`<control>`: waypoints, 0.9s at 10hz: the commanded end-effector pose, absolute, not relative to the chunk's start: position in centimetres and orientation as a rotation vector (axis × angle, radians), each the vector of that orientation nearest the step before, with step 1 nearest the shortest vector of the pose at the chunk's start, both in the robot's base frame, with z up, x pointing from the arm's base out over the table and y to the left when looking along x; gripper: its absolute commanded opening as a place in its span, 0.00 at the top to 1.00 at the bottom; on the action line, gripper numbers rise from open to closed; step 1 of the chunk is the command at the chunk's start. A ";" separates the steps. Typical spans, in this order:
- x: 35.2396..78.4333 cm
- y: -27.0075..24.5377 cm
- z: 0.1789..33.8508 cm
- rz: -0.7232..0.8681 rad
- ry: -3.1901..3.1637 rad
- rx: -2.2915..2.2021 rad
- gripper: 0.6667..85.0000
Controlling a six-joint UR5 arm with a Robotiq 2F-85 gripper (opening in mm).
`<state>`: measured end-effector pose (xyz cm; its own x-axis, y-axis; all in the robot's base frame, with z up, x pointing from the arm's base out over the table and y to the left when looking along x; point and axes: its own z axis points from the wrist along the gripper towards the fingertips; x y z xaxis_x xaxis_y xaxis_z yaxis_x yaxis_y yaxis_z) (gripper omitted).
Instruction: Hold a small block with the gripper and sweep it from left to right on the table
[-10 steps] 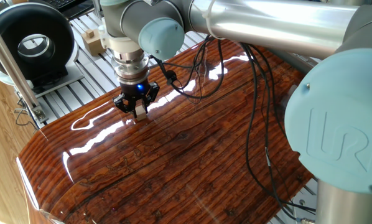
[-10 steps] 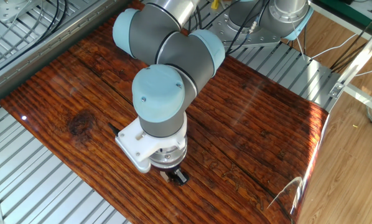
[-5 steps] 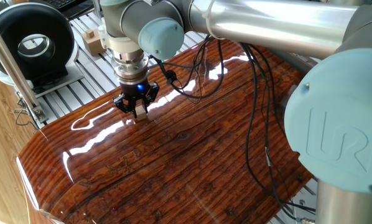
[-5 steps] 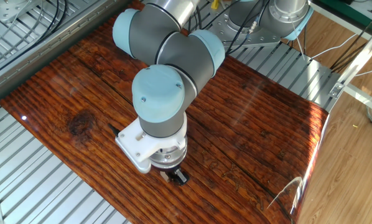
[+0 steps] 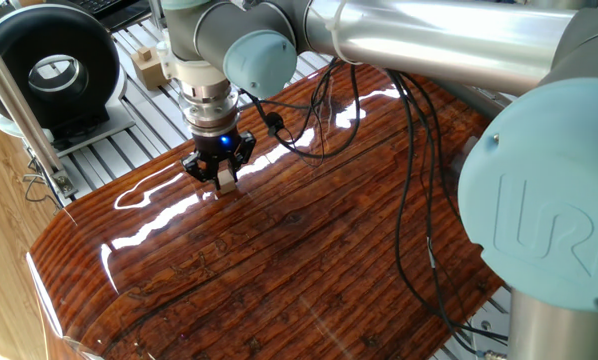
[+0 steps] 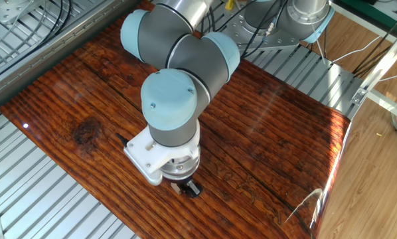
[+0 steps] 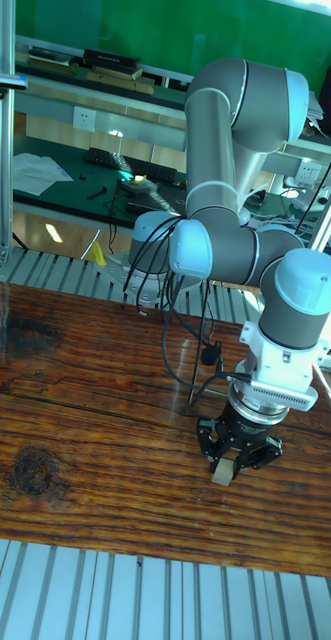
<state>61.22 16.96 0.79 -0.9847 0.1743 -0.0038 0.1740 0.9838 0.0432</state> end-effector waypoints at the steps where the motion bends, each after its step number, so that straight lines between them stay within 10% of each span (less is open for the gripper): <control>1: 61.3 17.9 1.0 0.109 3.112 0.277 1.00; 9: 61.1 19.2 1.4 0.158 3.109 0.290 1.00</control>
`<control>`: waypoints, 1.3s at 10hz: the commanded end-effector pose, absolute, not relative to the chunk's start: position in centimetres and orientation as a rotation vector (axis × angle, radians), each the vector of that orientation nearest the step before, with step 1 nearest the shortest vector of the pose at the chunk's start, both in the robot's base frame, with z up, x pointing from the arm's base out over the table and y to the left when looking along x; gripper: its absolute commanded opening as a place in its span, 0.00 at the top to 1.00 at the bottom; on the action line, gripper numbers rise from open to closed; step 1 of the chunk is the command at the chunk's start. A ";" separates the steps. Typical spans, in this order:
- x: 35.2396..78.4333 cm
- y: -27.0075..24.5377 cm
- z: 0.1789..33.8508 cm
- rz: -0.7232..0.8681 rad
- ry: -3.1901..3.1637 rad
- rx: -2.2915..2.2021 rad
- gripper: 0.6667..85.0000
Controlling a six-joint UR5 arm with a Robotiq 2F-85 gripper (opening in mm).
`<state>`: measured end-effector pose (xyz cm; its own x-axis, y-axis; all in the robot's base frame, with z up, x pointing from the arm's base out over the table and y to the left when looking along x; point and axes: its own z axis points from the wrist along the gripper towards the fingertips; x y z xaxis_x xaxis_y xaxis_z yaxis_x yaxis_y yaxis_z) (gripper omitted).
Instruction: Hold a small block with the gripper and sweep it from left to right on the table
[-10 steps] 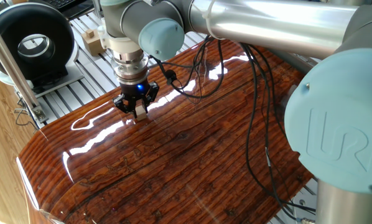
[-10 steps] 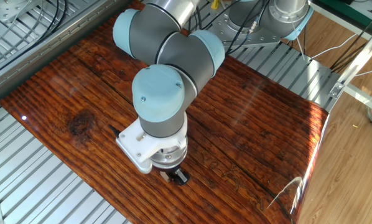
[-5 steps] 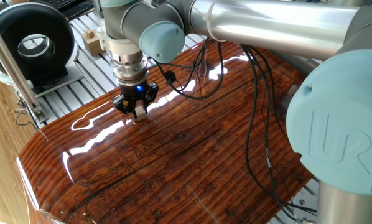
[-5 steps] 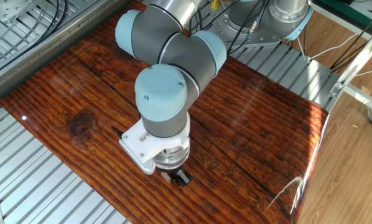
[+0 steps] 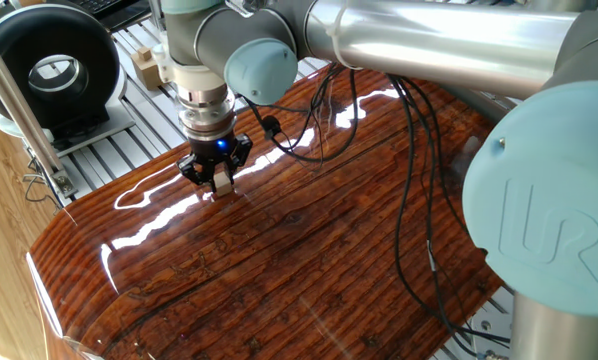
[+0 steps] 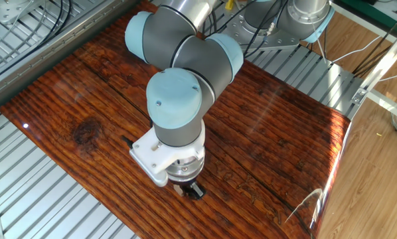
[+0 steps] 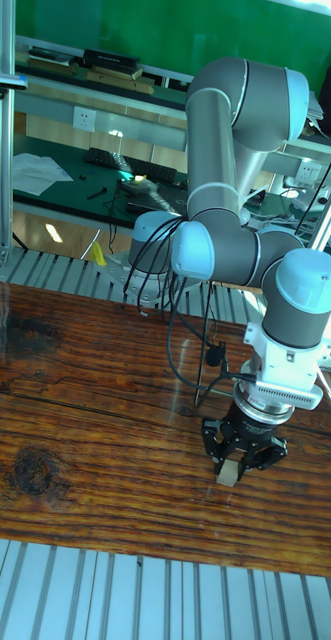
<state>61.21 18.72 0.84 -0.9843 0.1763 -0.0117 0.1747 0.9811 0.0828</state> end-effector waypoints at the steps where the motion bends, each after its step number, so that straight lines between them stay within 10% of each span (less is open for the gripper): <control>1: 61.1 19.2 1.5 0.162 3.114 0.292 1.00; 13: 60.6 20.7 0.7 0.198 3.087 0.330 1.00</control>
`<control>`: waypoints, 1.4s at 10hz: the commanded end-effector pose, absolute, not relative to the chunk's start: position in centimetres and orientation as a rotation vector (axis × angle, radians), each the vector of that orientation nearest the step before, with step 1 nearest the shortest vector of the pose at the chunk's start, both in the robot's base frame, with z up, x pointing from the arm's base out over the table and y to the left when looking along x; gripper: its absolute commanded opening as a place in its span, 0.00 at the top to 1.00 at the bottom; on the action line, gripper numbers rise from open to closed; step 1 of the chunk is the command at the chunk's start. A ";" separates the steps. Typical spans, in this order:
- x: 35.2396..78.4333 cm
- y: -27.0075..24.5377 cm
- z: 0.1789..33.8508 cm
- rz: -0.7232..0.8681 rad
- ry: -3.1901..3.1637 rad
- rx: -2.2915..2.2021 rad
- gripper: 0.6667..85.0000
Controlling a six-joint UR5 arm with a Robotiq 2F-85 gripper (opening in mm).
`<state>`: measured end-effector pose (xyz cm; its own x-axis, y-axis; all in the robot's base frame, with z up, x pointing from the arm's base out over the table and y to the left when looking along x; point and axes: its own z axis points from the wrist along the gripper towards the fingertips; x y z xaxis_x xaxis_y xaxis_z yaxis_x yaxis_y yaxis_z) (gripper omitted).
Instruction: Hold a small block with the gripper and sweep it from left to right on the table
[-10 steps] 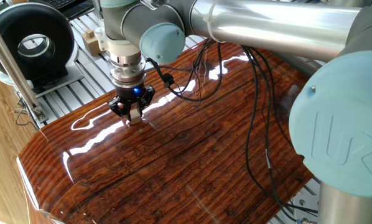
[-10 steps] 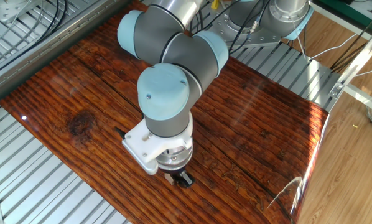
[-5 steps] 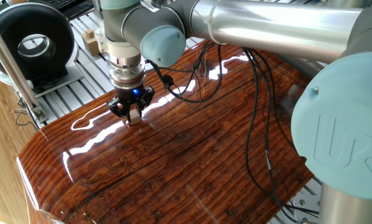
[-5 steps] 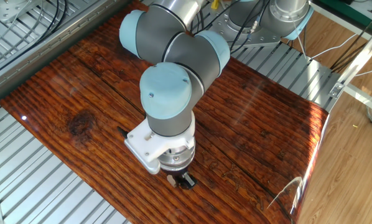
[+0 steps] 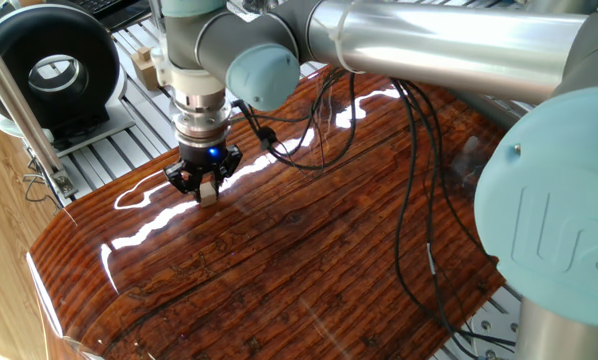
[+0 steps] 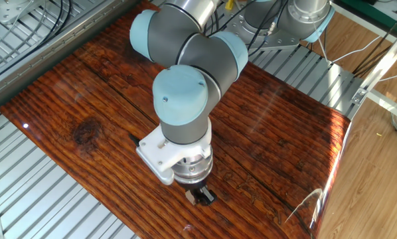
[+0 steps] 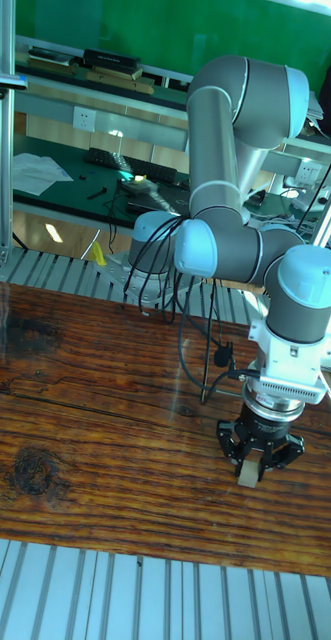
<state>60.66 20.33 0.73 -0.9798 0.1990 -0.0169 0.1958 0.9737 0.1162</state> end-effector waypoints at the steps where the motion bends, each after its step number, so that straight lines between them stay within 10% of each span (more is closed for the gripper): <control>1: 60.2 20.4 2.0 0.195 3.114 0.338 1.00; 14: 60.9 15.8 7.0 0.050 3.129 0.119 1.00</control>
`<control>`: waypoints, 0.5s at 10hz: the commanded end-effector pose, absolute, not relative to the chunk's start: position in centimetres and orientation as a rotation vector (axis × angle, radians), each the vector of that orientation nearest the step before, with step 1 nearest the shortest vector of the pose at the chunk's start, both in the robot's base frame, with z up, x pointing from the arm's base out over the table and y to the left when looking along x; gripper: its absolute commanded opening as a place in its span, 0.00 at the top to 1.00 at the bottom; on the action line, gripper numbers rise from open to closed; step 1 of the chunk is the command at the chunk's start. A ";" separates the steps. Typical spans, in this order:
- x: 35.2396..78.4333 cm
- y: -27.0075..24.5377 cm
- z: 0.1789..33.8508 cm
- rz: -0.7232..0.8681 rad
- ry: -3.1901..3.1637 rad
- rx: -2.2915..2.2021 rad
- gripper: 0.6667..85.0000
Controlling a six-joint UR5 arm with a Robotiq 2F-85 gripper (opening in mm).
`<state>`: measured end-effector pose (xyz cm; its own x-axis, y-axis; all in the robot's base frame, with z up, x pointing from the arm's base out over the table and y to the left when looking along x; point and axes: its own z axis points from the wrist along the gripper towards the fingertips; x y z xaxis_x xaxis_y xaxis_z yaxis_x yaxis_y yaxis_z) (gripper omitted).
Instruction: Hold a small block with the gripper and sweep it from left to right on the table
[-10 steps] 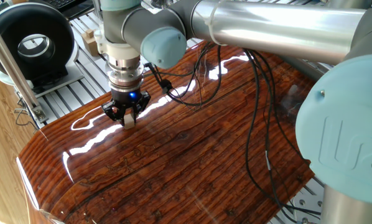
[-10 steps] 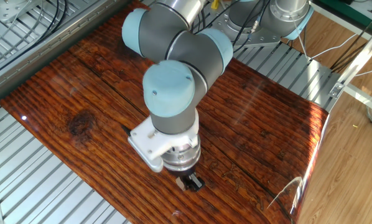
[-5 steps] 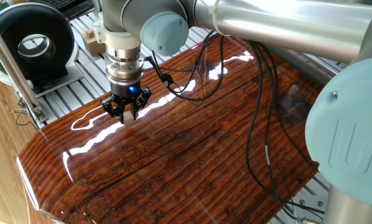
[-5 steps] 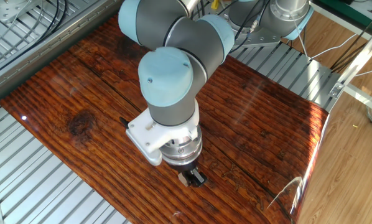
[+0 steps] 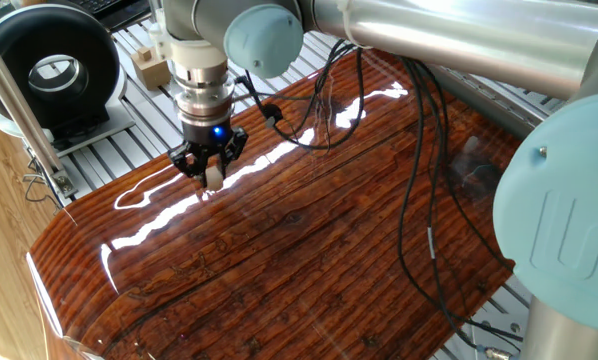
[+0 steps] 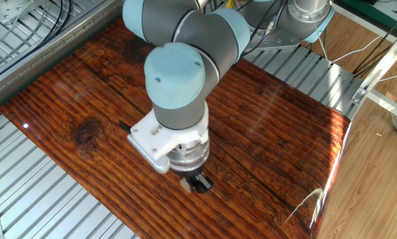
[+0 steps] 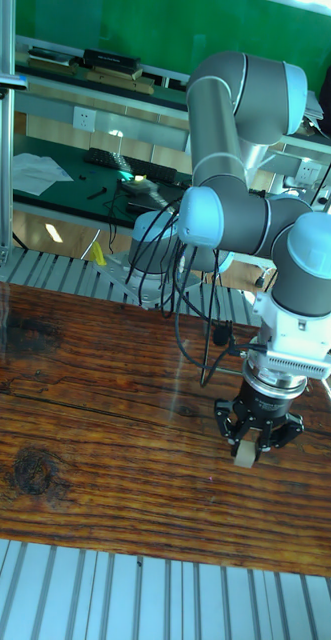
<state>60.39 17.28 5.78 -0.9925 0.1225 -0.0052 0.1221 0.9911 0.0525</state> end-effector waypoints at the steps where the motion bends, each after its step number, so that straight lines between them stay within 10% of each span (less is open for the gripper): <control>1: 61.7 16.0 7.2 0.080 3.107 0.105 1.00; 5: 62.9 16.5 7.7 0.155 3.081 0.073 1.00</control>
<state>62.15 16.15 7.12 -0.9973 0.0617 -0.0401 0.0591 0.9962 0.0640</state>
